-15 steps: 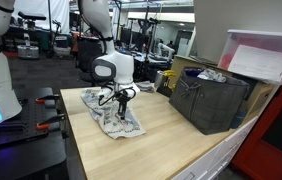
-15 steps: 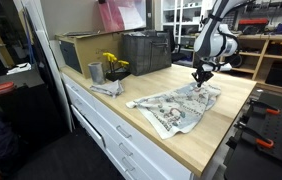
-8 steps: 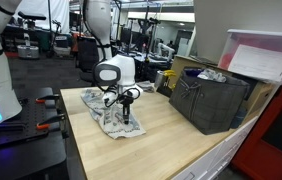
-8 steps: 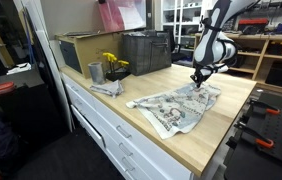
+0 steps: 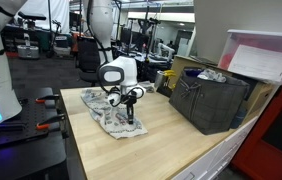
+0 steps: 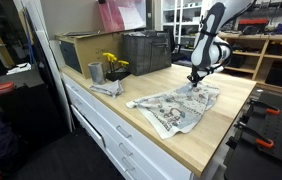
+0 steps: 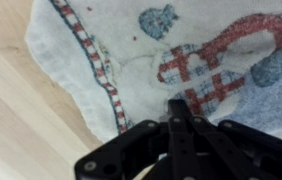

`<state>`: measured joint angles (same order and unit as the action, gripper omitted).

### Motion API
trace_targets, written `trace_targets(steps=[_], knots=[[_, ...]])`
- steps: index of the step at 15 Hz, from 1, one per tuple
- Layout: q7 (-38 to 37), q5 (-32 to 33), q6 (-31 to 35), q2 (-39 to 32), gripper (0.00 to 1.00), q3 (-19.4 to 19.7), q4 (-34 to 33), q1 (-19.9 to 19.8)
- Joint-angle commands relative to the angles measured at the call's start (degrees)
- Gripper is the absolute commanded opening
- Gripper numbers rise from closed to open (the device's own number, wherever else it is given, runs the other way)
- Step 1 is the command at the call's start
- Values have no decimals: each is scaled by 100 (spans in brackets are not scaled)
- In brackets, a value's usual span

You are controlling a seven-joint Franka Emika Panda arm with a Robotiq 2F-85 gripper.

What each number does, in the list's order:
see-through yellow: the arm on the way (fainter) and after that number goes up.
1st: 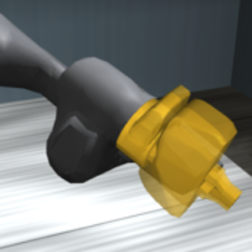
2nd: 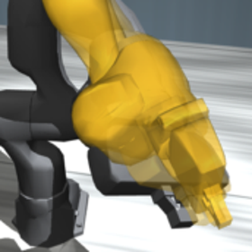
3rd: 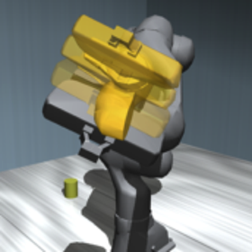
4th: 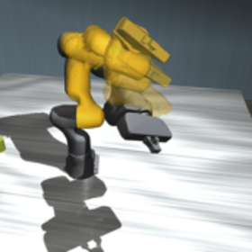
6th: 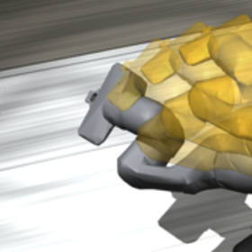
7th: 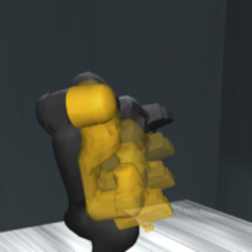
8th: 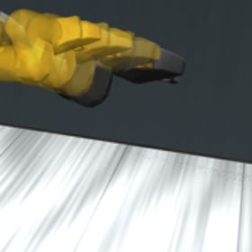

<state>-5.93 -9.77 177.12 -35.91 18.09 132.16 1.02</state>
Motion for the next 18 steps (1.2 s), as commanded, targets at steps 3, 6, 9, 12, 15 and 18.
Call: trace_targets(steps=[3,6,9,12,15,18], knots=[[-282,198,241,-503,0,184,-492,330],[-303,205,284,-605,0,230,-658,526],[-355,201,386,-801,0,370,-876,877],[-485,180,420,-1061,0,661,-1182,1371],[-625,184,369,-1413,0,1047,-1551,1842],[-751,165,303,-1843,0,1446,-1950,2170]])
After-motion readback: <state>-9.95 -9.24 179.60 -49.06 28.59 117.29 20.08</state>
